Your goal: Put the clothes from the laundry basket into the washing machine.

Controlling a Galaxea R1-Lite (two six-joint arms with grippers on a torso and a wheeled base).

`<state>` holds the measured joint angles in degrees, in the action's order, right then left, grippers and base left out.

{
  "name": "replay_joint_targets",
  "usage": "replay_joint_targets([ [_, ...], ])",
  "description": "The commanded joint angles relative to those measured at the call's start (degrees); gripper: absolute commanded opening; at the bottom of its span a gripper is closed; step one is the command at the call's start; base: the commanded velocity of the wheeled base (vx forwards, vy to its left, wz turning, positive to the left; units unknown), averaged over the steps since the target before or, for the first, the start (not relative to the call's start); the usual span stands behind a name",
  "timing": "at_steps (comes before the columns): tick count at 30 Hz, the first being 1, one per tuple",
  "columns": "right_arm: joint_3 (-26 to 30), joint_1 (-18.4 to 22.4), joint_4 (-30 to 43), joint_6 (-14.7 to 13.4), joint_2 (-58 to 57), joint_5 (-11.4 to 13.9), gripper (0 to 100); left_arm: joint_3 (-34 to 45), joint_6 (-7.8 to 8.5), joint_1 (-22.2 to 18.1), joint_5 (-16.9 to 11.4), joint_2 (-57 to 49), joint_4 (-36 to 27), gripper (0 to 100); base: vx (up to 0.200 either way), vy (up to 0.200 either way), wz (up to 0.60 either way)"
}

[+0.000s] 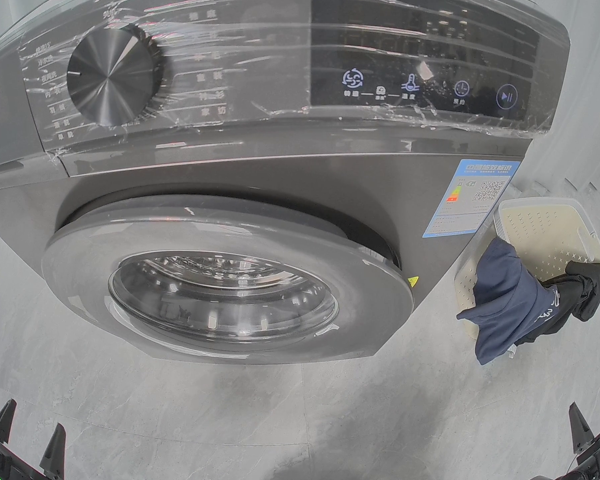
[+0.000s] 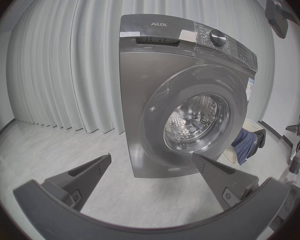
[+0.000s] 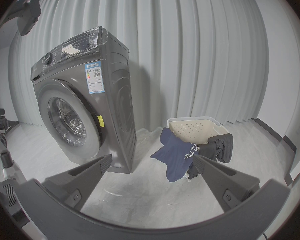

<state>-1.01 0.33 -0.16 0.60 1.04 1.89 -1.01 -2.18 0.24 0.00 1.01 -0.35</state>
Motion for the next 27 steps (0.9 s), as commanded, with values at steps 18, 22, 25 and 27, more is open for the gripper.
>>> replay_joint_targets([
  [18,1.01,-0.07,-0.02,-0.07,-0.60,0.04,100,0.75,0.16,0.02,0.00,-0.66,0.00,100,0.000,0.178,0.00],
  [22,1.01,0.11,0.07,-0.33,-0.51,0.04,100,0.75,0.25,0.02,0.00,-0.66,0.00,100,0.000,0.000,0.00],
  [25,1.01,0.20,0.07,-0.33,-0.51,-0.04,100,0.75,0.25,0.02,0.00,-0.66,0.00,100,0.000,0.000,0.00],
  [27,1.01,-0.07,-0.02,-0.16,-0.60,-0.04,100,0.75,0.34,0.02,0.00,-0.66,0.00,100,0.000,0.000,0.00],
])
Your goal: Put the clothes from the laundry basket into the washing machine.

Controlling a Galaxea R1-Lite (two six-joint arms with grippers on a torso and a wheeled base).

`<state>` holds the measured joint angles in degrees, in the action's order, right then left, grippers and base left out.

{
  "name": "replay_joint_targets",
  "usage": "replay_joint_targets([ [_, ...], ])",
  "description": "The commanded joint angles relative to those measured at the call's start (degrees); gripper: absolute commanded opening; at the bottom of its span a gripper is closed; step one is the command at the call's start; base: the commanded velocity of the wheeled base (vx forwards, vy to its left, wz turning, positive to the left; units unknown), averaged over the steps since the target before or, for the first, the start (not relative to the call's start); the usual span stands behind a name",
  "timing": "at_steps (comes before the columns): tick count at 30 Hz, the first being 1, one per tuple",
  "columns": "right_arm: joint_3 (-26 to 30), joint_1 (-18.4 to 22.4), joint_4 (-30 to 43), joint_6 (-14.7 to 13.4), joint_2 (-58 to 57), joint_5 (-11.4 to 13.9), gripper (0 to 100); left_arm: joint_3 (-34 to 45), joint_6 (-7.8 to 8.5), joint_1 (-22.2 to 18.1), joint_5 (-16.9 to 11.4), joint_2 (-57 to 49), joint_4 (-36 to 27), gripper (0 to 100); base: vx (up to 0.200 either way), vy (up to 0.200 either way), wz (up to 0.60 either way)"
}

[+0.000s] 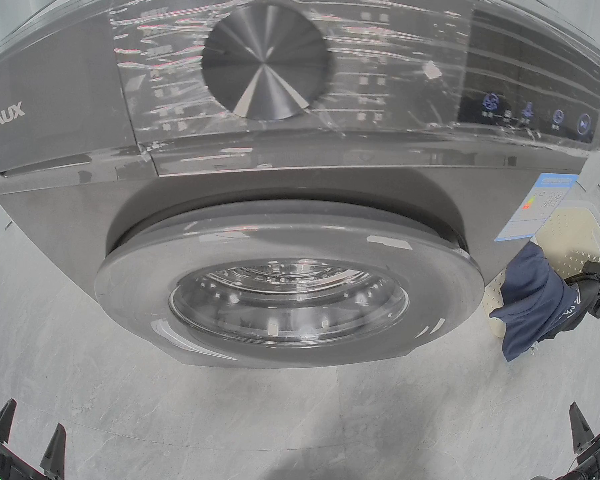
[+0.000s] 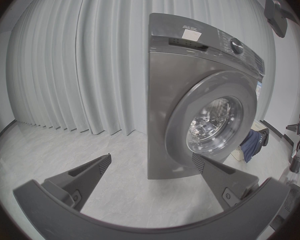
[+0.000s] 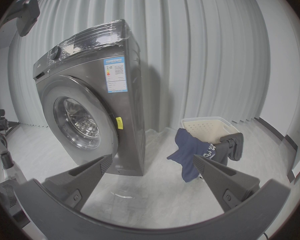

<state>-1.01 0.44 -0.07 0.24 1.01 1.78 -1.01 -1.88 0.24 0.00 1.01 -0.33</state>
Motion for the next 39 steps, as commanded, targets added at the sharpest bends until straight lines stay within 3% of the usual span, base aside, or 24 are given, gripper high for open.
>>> replay_joint_targets([
  [1,1.01,-0.18,-0.10,0.20,-0.57,0.07,100,0.75,0.03,0.02,0.00,-0.66,-0.02,100,0.000,0.000,0.00],
  [14,0.92,-0.09,-0.28,0.37,-1.01,0.07,100,0.75,0.12,-0.07,0.00,-0.66,-0.02,100,-0.046,0.000,0.00],
  [16,-2.06,0.09,-1.95,0.20,-0.48,0.33,100,0.75,0.21,-0.07,0.00,-0.66,-0.02,100,0.000,0.000,0.00],
  [19,-11.91,-0.35,-4.67,-0.07,8.57,0.15,100,0.75,0.30,-0.07,0.00,-0.66,0.07,100,0.000,0.000,0.00],
  [21,-13.75,-0.70,-5.46,-0.33,14.81,0.94,100,0.75,0.47,-0.07,0.00,-0.66,0.07,100,0.000,0.000,0.00],
  [23,-14.19,-2.64,-6.08,-1.74,22.54,2.79,100,0.75,0.38,-0.07,0.00,-0.66,0.07,100,0.000,0.000,0.00],
  [26,-14.63,-8.79,-12.23,-5.25,36.43,6.66,100,0.75,0.30,-0.07,0.00,-0.66,0.07,100,0.000,0.000,0.00],
  [28,-14.81,-13.18,-18.65,-6.22,44.25,6.92,100,0.75,0.21,-0.07,0.00,-0.66,0.07,100,0.000,0.000,0.00],
  [29,-14.81,-13.53,-19.17,-6.31,44.87,6.92,100,0.75,0.21,-0.07,0.00,-0.66,0.07,100,0.000,0.000,0.00],
  [30,-15.16,-17.84,-25.77,-6.84,52.07,6.31,100,0.75,0.30,-0.07,0.00,-0.66,0.07,100,0.000,0.000,0.00],
  [31,-15.16,-18.28,-26.82,-6.92,53.22,6.13,100,0.75,0.30,-0.07,0.00,-0.66,0.07,100,0.000,0.000,0.00],
  [32,-15.25,-21.01,-32.53,-7.01,58.84,4.72,100,0.75,0.38,-0.07,0.00,-0.66,0.07,100,0.000,0.000,0.00],
  [33,-15.25,-21.01,-32.53,-7.01,58.84,4.72,100,0.75,0.38,-0.07,0.00,-0.66,0.07,100,0.000,0.000,0.00],
  [34,-15.78,-23.91,-38.16,-6.92,64.99,1.56,100,0.75,0.38,-0.07,0.00,-0.66,0.07,100,0.000,0.000,0.00],
  [36,-16.92,-26.45,-41.41,-7.01,69.12,-0.46,100,0.75,0.30,-0.07,0.00,-0.66,0.07,100,0.000,0.000,0.00],
  [39,-19.38,-28.48,-43.61,-6.92,73.78,-1.16,100,0.75,0.30,-0.07,0.00,-0.66,0.07,100,0.000,0.000,0.00],
])
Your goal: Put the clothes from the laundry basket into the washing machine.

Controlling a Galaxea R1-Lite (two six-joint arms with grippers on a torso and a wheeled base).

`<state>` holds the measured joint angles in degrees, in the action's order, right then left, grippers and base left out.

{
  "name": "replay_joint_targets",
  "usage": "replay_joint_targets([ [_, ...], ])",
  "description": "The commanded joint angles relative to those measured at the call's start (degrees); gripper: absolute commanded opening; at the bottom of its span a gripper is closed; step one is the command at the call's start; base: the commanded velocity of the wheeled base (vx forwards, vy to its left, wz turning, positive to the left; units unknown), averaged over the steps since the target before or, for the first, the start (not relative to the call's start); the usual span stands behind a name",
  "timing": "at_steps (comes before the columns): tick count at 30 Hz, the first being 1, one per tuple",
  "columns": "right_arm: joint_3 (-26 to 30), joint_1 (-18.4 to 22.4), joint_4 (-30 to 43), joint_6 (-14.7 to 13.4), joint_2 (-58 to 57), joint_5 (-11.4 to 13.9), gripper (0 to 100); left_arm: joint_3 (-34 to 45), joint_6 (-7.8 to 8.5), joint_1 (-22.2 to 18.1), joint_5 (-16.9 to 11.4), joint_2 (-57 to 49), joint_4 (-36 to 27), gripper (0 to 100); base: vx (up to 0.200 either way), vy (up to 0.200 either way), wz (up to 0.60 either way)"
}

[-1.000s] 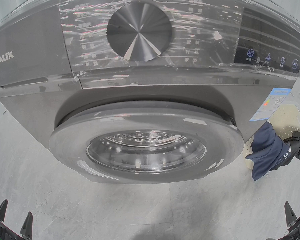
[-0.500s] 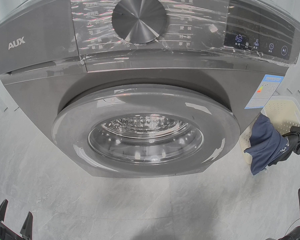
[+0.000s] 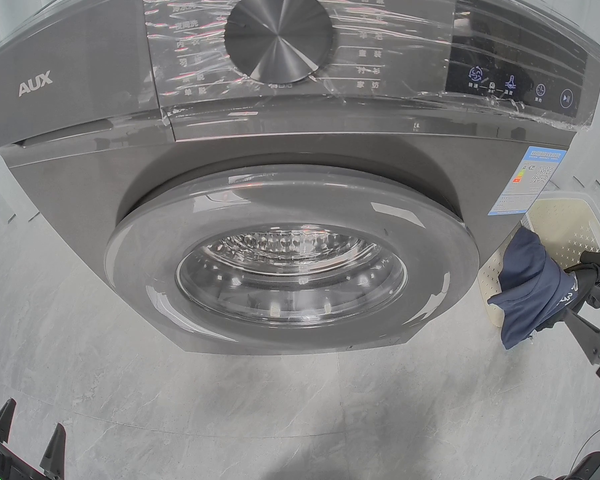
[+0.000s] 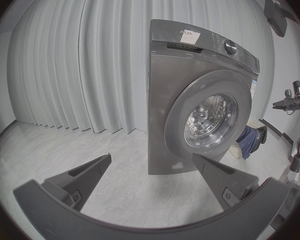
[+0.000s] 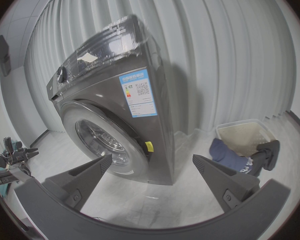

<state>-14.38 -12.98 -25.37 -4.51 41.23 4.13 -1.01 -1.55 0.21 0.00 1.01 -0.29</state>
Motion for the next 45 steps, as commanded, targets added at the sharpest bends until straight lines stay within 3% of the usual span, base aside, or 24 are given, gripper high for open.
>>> replay_joint_targets([
  [1,-7.06,-15.14,-18.05,-2.17,34.62,-3.34,100,0.75,-0.03,-0.03,0.00,-0.66,0.03,100,0.000,0.000,0.00],
  [12,-14.44,-18.48,-18.14,-0.94,41.48,-1.14,100,0.75,-0.12,-0.03,0.00,-0.66,0.03,100,0.000,0.000,0.00],
  [21,-16.11,-19.01,-18.49,-0.85,42.79,-1.06,100,0.75,-0.12,-0.03,0.00,-0.66,0.03,100,0.000,0.000,0.00],
  [27,-14.97,-19.62,-18.40,-0.94,42.18,-0.62,100,0.75,-0.12,-0.03,0.00,-0.66,0.03,100,0.000,0.000,0.00],
  [36,-5.74,-21.03,-17.87,-0.85,36.03,0.44,100,0.75,0.05,-0.03,0.00,-0.66,0.03,100,0.000,0.000,0.00],
  [45,-6.18,-22.00,-17.79,-0.85,36.82,0.88,100,0.75,0.14,-0.03,0.00,-0.66,0.03,100,-0.044,0.000,0.00],
])
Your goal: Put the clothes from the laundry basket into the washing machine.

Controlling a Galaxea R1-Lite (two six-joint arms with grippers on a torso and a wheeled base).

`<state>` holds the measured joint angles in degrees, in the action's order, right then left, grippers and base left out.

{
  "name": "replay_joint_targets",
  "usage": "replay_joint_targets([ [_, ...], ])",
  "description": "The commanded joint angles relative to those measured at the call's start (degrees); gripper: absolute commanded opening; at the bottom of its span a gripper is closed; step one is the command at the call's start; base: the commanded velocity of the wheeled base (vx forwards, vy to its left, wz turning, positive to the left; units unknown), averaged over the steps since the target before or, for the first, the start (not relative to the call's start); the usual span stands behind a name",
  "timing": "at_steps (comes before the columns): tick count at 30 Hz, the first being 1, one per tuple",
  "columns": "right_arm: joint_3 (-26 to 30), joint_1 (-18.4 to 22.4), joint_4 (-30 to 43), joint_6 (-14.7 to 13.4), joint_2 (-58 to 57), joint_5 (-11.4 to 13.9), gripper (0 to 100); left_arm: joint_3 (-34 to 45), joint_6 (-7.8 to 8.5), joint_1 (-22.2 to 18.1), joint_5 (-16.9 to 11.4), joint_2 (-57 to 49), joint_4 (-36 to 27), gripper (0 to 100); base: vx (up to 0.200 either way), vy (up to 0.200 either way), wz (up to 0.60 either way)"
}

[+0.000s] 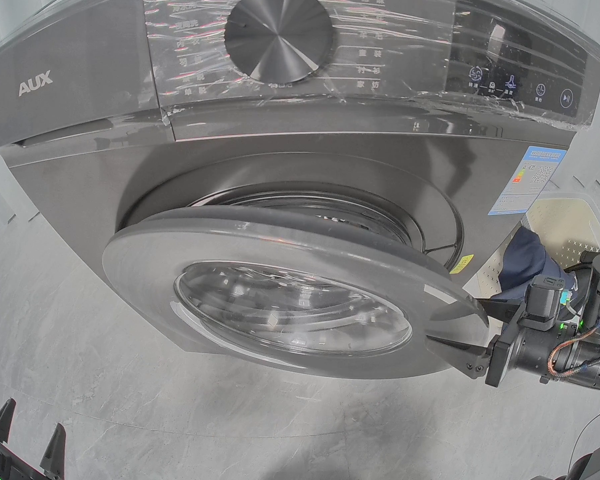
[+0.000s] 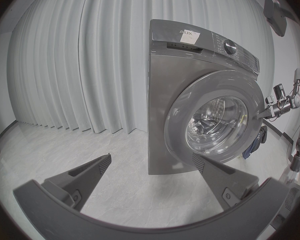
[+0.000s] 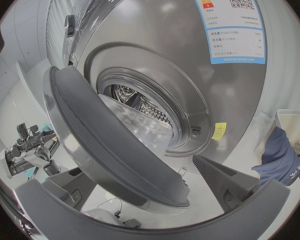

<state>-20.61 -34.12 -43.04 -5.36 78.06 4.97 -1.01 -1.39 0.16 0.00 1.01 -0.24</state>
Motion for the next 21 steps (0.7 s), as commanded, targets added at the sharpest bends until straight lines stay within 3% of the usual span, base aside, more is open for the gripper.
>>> replay_joint_targets([
  [1,0.40,-1.39,-0.29,0.00,0.34,0.04,100,0.75,-0.10,0.02,0.00,-0.66,-0.02,100,-0.200,0.000,0.00],
  [4,1.81,-3.06,-0.11,-0.09,0.17,0.12,100,0.75,-0.10,0.02,0.00,-0.66,-0.02,100,-0.200,0.000,0.00],
  [10,5.58,-3.58,-0.11,-0.09,-2.21,0.12,100,0.75,-0.02,0.02,0.00,-0.66,-0.02,100,0.000,0.000,0.00],
  [16,2.60,-3.06,-0.02,0.00,-0.80,-0.05,100,0.75,0.07,0.02,-0.09,-0.66,-0.02,100,0.000,0.000,0.00],
  [21,0.84,-4.20,-0.72,0.00,3.07,-0.05,100,0.75,-0.02,0.02,0.00,-0.66,-0.02,100,-0.200,0.000,0.00],
])
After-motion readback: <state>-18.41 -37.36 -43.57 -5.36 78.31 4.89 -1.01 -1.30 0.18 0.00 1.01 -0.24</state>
